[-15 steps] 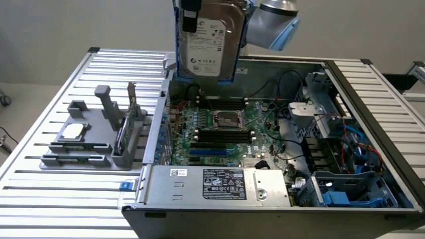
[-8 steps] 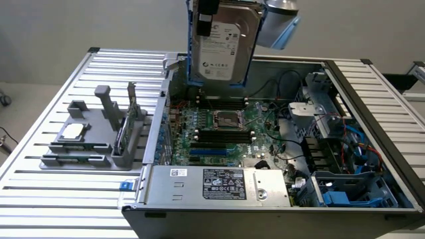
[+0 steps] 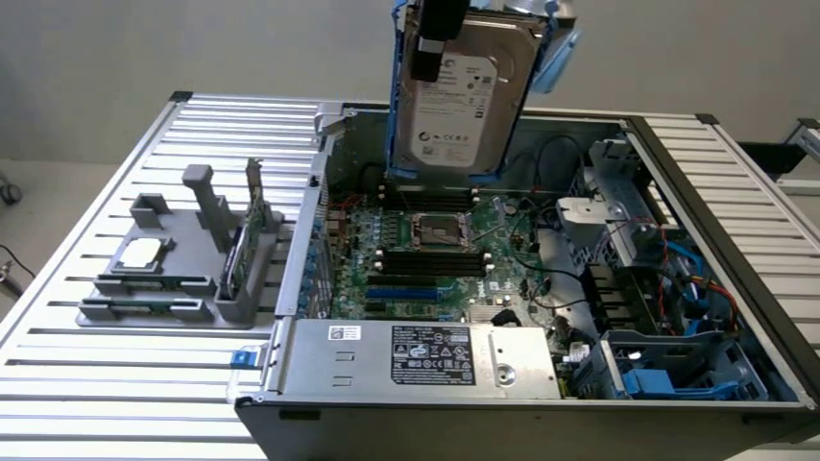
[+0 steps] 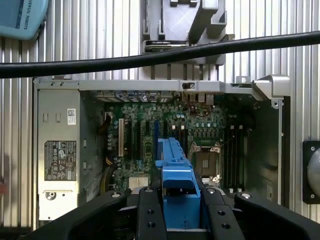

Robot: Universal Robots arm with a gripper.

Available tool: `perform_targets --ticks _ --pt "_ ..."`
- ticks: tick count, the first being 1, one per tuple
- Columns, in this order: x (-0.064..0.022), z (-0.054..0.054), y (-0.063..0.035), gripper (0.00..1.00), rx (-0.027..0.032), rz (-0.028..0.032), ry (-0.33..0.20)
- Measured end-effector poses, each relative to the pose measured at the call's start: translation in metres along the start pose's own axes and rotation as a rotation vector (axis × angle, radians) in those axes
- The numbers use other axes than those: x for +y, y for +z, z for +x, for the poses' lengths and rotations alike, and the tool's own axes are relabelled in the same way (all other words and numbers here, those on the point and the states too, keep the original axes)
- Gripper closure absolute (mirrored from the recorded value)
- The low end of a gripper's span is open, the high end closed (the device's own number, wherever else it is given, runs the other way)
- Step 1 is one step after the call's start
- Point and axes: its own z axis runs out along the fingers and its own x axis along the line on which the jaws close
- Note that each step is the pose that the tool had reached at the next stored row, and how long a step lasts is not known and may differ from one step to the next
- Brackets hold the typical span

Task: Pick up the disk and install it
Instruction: 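Pick up the disk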

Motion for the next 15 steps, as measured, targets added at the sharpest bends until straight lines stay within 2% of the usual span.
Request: perform_targets --ticks 6,9,13,15 --pt "-0.0183 0.013 -0.0021 0.67 0.0027 -0.0002 0.0" --pt "-0.0269 0.019 -0.0031 0.67 0.006 -0.0002 0.001" --pt "-0.0372 0.027 -0.0041 0.67 0.0127 -0.0001 0.001" --pt "-0.0423 0.03 -0.0047 0.67 0.0189 -0.0002 0.002"
